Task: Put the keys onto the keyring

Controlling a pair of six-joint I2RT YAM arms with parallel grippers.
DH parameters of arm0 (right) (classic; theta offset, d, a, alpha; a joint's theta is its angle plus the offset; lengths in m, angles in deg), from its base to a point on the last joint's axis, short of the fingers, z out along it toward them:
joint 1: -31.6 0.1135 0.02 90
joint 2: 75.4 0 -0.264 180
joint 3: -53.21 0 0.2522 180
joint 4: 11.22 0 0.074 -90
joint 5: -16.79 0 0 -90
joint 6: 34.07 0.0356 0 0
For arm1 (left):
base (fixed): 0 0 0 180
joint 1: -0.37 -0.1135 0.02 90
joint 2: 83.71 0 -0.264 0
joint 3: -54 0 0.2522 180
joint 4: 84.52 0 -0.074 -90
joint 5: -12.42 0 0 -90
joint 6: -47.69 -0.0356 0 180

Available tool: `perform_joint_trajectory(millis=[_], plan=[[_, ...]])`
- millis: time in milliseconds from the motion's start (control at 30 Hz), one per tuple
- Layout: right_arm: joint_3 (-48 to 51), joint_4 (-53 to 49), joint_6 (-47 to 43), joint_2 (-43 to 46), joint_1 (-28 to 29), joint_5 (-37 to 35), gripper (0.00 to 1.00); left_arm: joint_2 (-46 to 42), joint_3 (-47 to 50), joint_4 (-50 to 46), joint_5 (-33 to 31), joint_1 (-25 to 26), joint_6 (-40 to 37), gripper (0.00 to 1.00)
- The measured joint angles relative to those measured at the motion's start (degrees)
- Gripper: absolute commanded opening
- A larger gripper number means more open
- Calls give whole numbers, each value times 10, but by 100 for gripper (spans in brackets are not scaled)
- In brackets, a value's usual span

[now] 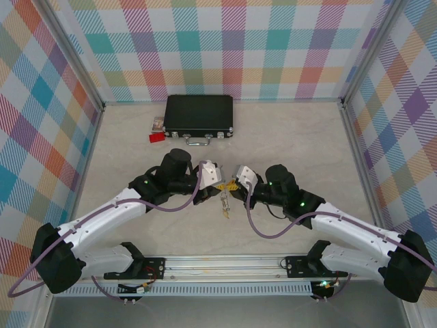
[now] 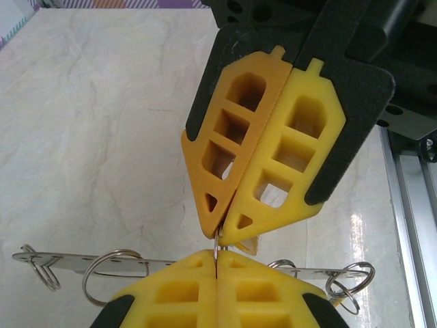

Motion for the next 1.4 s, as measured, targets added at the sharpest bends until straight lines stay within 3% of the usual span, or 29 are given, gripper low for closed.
perform_joint_trajectory(millis=[167,267,500,1133,1400], plan=[[12,9,3,23,0,-19,28,0,4,27,1,1,19,0],[22,17,4,49,0,-49,31,-6,18,59,-1,1,34,0],[45,44,4,95,0,-88,33,-33,51,121,-26,1,67,0],[47,61,4,61,0,-51,39,-67,96,235,-37,4,137,0],[47,81,5,55,0,-38,29,-71,102,269,-17,5,165,0]])
